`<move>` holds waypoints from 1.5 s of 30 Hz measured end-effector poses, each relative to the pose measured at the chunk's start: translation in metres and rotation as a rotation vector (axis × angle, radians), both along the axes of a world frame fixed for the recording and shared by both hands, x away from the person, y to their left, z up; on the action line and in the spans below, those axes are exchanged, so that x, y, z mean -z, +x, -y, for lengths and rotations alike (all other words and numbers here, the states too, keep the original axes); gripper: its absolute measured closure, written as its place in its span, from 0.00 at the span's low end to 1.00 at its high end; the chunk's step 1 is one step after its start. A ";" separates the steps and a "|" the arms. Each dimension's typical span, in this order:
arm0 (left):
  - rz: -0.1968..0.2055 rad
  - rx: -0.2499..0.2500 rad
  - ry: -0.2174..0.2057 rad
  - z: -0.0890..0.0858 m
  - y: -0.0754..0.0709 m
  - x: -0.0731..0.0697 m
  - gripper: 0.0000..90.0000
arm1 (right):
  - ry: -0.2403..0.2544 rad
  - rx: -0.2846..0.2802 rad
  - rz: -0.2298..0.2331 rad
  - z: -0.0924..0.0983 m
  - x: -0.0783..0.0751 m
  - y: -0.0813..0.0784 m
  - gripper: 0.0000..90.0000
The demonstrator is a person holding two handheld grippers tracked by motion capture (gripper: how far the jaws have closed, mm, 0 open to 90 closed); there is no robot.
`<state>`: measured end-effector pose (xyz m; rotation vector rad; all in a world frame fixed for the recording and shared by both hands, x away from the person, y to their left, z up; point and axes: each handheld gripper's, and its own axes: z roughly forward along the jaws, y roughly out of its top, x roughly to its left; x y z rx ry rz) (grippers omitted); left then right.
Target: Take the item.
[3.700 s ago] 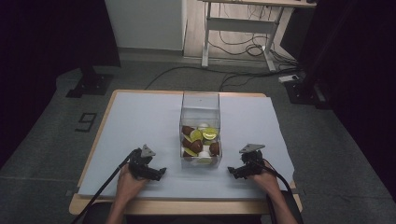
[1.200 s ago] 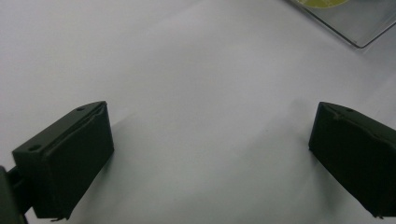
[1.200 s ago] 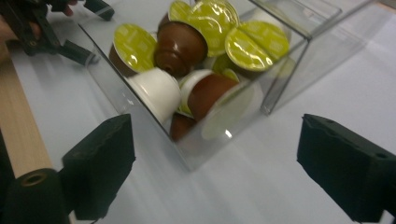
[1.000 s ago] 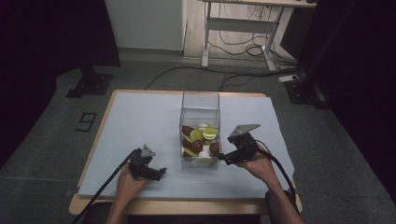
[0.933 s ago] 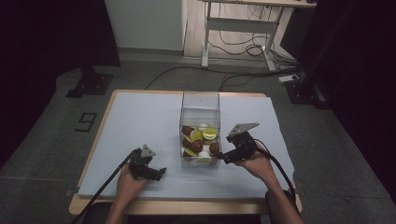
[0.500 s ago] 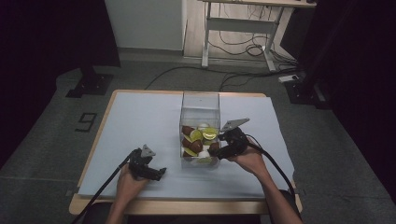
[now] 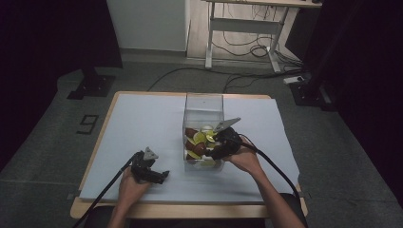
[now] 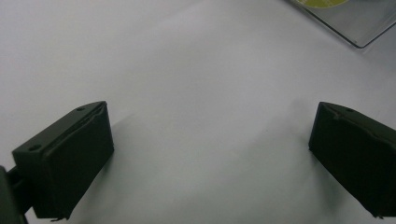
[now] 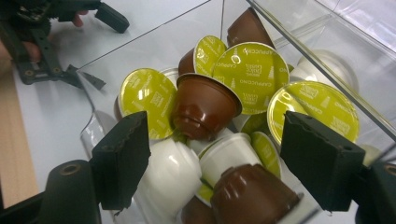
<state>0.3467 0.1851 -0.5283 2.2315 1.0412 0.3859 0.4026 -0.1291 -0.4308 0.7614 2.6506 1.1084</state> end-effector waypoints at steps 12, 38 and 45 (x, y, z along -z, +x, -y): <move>0.000 0.000 0.000 0.000 0.000 0.000 0.00 | -0.060 -0.010 -0.023 -0.020 0.009 0.009 0.29; 0.000 0.001 0.000 0.000 0.000 0.000 0.00 | -0.165 -0.022 -0.042 -0.045 0.022 0.020 0.43; 0.000 0.000 0.000 0.000 0.000 0.000 0.00 | -0.155 0.004 -0.048 -0.043 0.020 0.018 0.44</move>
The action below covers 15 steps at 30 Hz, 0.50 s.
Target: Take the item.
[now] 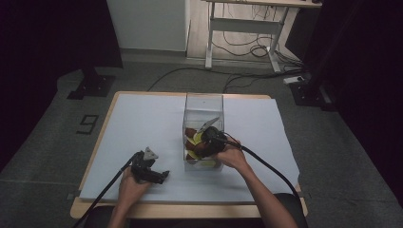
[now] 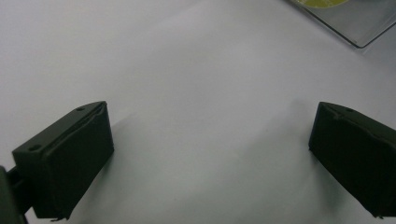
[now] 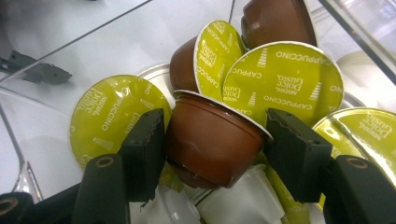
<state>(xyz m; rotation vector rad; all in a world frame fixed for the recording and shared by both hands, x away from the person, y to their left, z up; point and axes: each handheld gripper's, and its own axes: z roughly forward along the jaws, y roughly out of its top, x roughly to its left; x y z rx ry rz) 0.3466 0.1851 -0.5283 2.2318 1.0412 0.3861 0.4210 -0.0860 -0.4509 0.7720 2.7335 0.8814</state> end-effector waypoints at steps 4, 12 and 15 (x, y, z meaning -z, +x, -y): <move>0.000 0.001 -0.001 0.000 0.000 0.000 0.00 | 0.023 -0.001 0.003 0.002 -0.005 -0.002 0.44; 0.001 0.000 0.000 0.000 0.000 0.000 0.00 | 0.057 0.002 0.031 0.009 -0.019 -0.008 0.44; 0.001 0.000 0.000 0.000 0.000 0.000 0.00 | 0.070 0.005 0.034 0.012 -0.025 -0.010 0.44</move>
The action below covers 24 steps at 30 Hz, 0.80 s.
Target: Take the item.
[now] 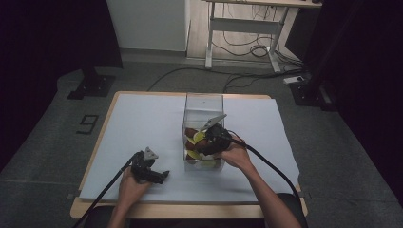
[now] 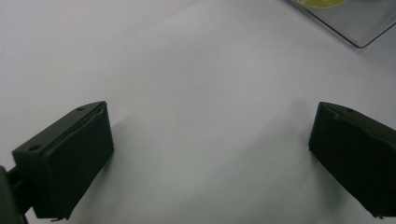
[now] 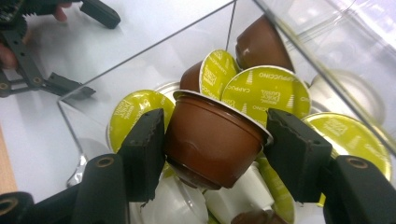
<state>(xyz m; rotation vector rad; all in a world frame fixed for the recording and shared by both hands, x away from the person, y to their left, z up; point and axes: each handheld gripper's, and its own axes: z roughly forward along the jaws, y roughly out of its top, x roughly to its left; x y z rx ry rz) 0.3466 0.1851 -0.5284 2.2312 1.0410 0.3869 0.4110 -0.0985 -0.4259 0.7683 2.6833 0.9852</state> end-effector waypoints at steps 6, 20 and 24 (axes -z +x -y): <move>0.000 0.000 0.000 0.000 0.000 0.000 0.00 | 0.013 0.007 0.011 0.005 -0.007 -0.003 0.44; -0.001 0.001 -0.001 0.000 0.000 0.000 0.00 | 0.036 0.020 0.032 0.018 -0.022 -0.009 0.44; -0.001 0.001 -0.001 0.000 0.000 0.000 0.00 | 0.035 0.026 0.036 0.022 -0.027 -0.011 0.44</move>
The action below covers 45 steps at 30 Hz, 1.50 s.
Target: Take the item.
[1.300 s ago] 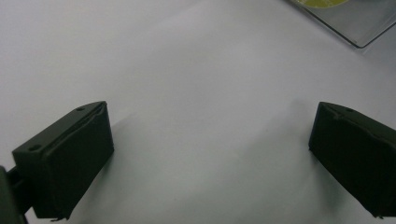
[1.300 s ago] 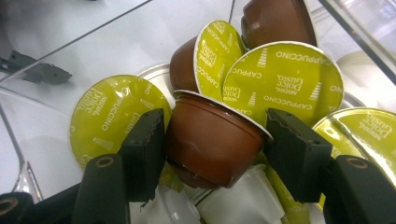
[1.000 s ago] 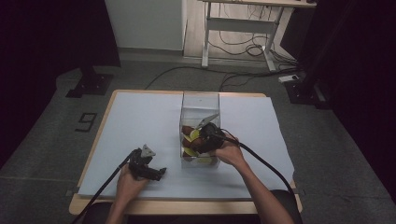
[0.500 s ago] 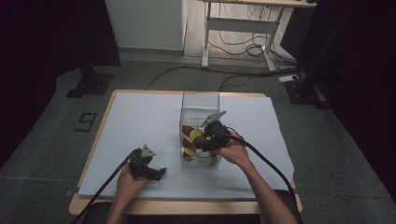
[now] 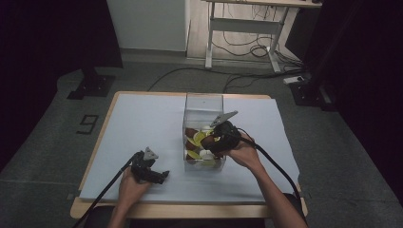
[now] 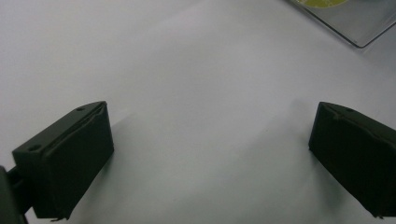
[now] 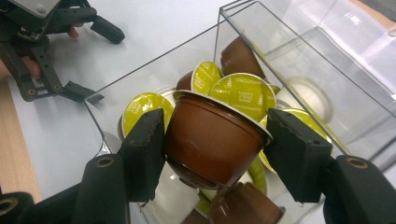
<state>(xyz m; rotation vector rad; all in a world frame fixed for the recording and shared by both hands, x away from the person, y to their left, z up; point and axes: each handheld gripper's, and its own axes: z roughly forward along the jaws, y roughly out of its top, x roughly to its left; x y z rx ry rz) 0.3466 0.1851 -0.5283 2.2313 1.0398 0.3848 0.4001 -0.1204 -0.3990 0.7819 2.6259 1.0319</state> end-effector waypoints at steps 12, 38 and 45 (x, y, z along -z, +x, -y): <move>0.000 0.000 0.001 0.000 0.000 0.000 0.00 | 0.016 0.057 0.020 0.022 -0.010 -0.002 0.44; -0.001 -0.001 0.001 0.000 0.000 0.000 0.00 | 0.018 0.176 0.057 0.072 -0.012 -0.004 0.44; -0.001 -0.001 0.000 0.000 0.000 0.000 0.00 | 0.014 0.196 0.055 0.081 -0.008 -0.003 0.44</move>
